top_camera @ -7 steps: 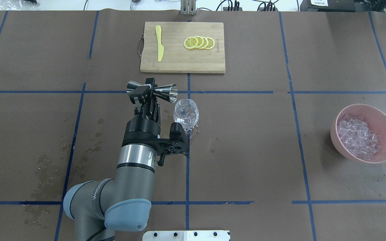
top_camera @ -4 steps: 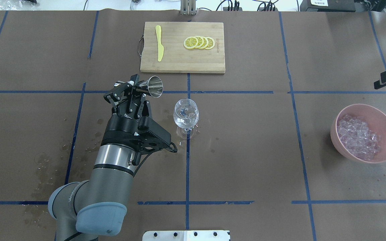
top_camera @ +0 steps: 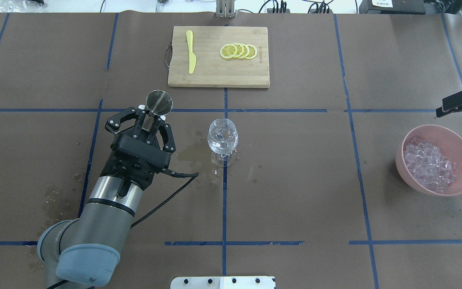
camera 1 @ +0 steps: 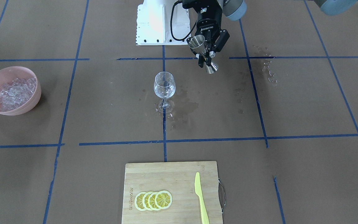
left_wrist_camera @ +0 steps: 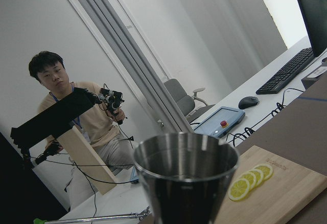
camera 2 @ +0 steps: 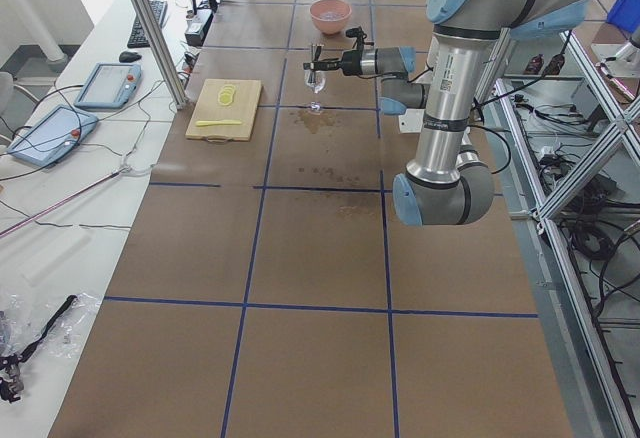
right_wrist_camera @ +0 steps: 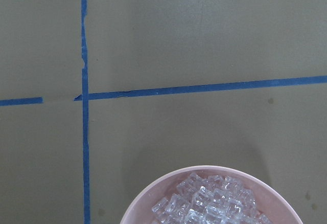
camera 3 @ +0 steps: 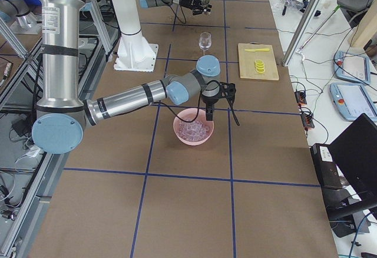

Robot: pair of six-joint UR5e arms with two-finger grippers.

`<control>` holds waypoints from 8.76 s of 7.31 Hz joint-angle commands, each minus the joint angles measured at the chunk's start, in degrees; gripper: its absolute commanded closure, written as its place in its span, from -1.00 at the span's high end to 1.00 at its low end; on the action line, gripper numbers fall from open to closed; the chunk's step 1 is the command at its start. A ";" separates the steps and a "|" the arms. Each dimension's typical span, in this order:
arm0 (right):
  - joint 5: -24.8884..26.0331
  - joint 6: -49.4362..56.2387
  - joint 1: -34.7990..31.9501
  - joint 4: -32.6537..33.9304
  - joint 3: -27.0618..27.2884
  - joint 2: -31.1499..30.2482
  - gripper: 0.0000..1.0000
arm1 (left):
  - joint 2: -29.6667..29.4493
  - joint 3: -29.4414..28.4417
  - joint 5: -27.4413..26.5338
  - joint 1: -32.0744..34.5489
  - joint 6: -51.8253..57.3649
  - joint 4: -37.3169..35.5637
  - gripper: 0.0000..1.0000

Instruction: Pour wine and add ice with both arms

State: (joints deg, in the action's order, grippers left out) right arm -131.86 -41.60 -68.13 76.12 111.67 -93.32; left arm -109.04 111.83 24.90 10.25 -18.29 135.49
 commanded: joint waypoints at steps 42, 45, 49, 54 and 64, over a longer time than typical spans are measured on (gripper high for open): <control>3.72 -7.89 6.52 -9.85 10.06 -7.76 -1.00 | 21.59 -24.36 -6.44 -2.52 -47.72 24.73 -1.00; 3.72 -7.89 6.52 -9.94 10.14 -7.76 -1.00 | 20.62 -24.56 -6.36 -2.61 -47.63 24.91 -0.95; 3.80 -7.89 6.52 -9.94 9.97 -7.84 -1.00 | 20.35 -24.55 -6.09 -2.69 -47.28 24.91 -0.64; 3.98 -7.89 6.60 -9.94 10.14 -7.58 -1.00 | 20.44 -24.73 -5.91 -2.69 -46.84 24.82 0.01; 3.45 -8.24 7.13 -9.85 10.32 -4.77 -1.00 | 21.67 -24.56 0.14 -2.34 -47.11 24.91 1.00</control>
State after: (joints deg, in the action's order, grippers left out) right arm -128.41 -49.83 -61.08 66.20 121.99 -98.31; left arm -87.61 87.22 24.15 7.90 -65.56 160.54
